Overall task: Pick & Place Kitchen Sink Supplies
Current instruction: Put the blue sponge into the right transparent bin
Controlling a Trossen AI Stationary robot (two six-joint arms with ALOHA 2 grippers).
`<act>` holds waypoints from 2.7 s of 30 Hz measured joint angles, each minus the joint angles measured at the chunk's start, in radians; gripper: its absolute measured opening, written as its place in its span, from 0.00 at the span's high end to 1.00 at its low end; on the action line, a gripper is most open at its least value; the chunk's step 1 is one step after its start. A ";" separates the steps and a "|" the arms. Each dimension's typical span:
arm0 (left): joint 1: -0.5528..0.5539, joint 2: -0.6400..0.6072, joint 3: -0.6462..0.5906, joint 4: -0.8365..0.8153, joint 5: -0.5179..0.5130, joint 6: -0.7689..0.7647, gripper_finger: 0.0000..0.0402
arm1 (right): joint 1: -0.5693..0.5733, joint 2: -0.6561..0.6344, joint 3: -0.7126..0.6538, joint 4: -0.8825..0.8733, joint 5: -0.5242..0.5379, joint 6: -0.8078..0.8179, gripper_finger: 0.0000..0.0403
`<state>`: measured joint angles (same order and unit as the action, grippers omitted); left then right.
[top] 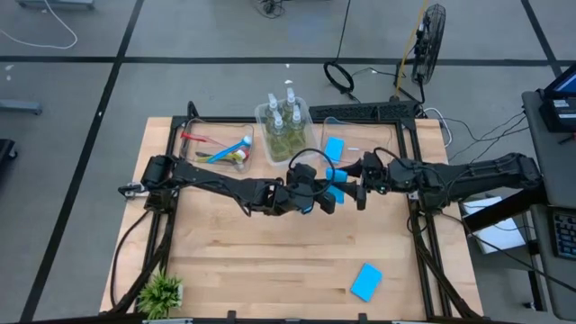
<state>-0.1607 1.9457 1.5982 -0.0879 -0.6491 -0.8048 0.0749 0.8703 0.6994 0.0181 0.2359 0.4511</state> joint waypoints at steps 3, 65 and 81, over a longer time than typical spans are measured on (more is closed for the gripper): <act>0.000 0.000 0.000 -0.001 0.000 -0.005 1.00 | -0.007 0.001 0.000 0.001 0.002 -0.004 0.50; -0.044 0.000 -0.002 -0.320 0.108 -0.091 0.44 | -0.727 0.223 0.000 -0.113 -0.012 -0.288 1.00; -0.042 0.000 -0.002 -0.358 0.108 -0.053 0.44 | -0.728 0.381 -0.031 -0.087 0.002 -0.227 1.00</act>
<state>-0.2031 1.9457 1.5967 -0.4456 -0.5414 -0.8581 -0.6533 1.2511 0.6682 -0.0687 0.2377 0.2240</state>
